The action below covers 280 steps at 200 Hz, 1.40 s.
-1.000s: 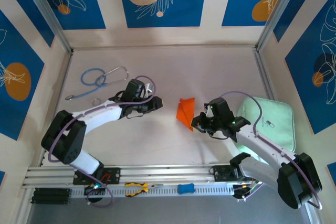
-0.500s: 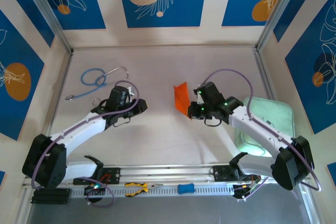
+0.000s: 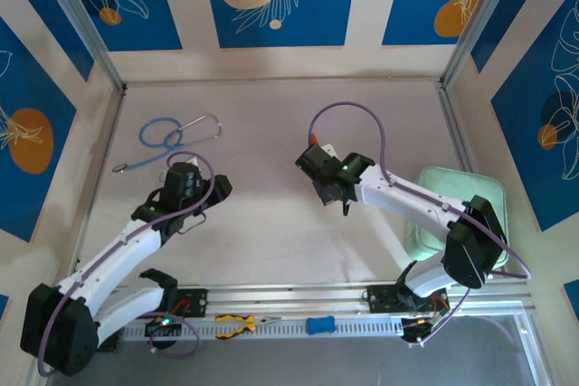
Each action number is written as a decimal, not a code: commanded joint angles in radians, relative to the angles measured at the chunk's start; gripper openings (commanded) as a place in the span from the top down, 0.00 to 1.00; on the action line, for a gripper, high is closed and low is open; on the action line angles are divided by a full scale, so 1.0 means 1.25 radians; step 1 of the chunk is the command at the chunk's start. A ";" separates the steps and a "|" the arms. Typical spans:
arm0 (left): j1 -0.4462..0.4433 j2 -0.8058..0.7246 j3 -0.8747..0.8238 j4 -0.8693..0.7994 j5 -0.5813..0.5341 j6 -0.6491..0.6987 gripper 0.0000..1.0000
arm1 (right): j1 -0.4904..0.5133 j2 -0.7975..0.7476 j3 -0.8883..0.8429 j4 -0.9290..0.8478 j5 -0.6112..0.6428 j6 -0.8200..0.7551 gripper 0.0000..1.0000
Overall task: Fold a paper plane with a square sheet of paper (pick it up from the middle)
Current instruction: Turn over the paper at the center of the table.
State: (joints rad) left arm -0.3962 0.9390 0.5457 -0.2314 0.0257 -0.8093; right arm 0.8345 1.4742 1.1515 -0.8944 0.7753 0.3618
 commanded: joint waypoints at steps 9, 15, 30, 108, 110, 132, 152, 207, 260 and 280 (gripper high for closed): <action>0.030 -0.027 -0.007 -0.063 -0.039 0.005 0.41 | 0.024 0.046 0.039 -0.042 0.092 -0.040 0.96; 0.033 -0.031 -0.006 -0.067 -0.039 0.005 0.40 | 0.032 0.061 0.042 -0.044 0.093 -0.039 0.96; 0.036 -0.041 -0.003 -0.078 -0.042 0.003 0.38 | 0.057 0.103 0.048 -0.043 0.081 -0.031 0.96; 0.047 -0.104 0.021 -0.163 -0.107 0.011 0.35 | 0.173 0.283 0.093 -0.008 -0.062 0.041 0.89; 0.048 -0.106 0.021 -0.163 -0.108 0.010 0.35 | 0.175 0.284 0.094 -0.005 -0.066 0.041 0.89; 0.048 -0.113 0.027 -0.169 -0.110 0.011 0.35 | 0.183 0.283 0.104 0.033 -0.148 0.031 0.84; 0.048 -0.109 0.026 -0.165 -0.104 0.010 0.35 | 0.178 0.269 0.108 0.066 -0.233 0.026 0.72; 0.051 -0.093 0.032 -0.151 -0.070 0.010 0.34 | 0.099 0.116 0.029 0.198 -0.431 0.076 0.57; 0.050 -0.070 0.030 -0.109 0.032 0.032 0.37 | -0.186 0.015 -0.198 0.503 -0.869 0.253 0.79; 0.051 -0.070 0.023 -0.090 0.058 0.034 0.41 | -0.209 0.050 -0.194 0.515 -0.892 0.251 0.83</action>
State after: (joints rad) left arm -0.3431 0.8524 0.5545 -0.3847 0.0235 -0.7910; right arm 0.5835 1.4948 0.9222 -0.3641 -0.1238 0.6128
